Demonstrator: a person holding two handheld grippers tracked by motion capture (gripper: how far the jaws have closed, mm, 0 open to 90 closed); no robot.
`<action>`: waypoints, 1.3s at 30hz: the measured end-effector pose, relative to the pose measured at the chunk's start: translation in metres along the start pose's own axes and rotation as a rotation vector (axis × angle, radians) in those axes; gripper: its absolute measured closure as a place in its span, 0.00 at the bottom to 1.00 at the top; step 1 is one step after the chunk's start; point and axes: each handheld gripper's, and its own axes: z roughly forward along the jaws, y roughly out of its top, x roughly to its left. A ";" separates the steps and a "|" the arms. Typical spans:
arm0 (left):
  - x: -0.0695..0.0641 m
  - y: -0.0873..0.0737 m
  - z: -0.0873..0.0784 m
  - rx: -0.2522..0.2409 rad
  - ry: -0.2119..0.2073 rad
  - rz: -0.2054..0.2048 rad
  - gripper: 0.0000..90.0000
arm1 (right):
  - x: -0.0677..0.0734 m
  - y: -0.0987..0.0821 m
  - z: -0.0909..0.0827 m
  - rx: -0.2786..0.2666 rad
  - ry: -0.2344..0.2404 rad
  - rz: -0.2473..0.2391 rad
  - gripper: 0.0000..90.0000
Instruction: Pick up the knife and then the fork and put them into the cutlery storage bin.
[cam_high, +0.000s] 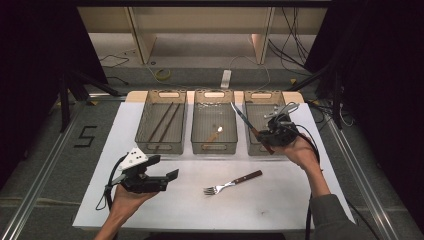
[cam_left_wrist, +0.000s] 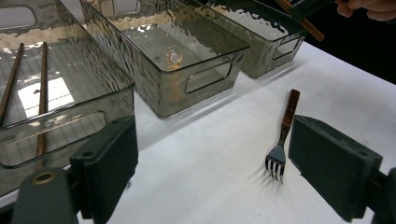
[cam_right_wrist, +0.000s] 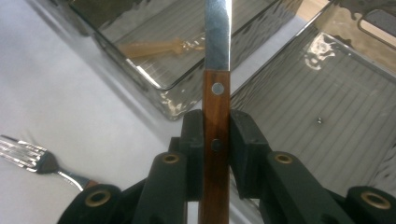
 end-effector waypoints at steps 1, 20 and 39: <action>0.000 0.000 0.000 -0.003 0.000 -0.001 0.17 | -0.002 0.001 0.001 -0.001 -0.004 0.007 0.86; 0.001 0.000 -0.003 -0.024 0.011 -0.008 0.17 | -0.034 0.018 0.006 -0.024 -0.066 0.131 0.86; 0.001 0.001 -0.004 -0.038 0.014 -0.012 0.17 | -0.056 0.020 0.023 0.023 -0.134 0.232 0.86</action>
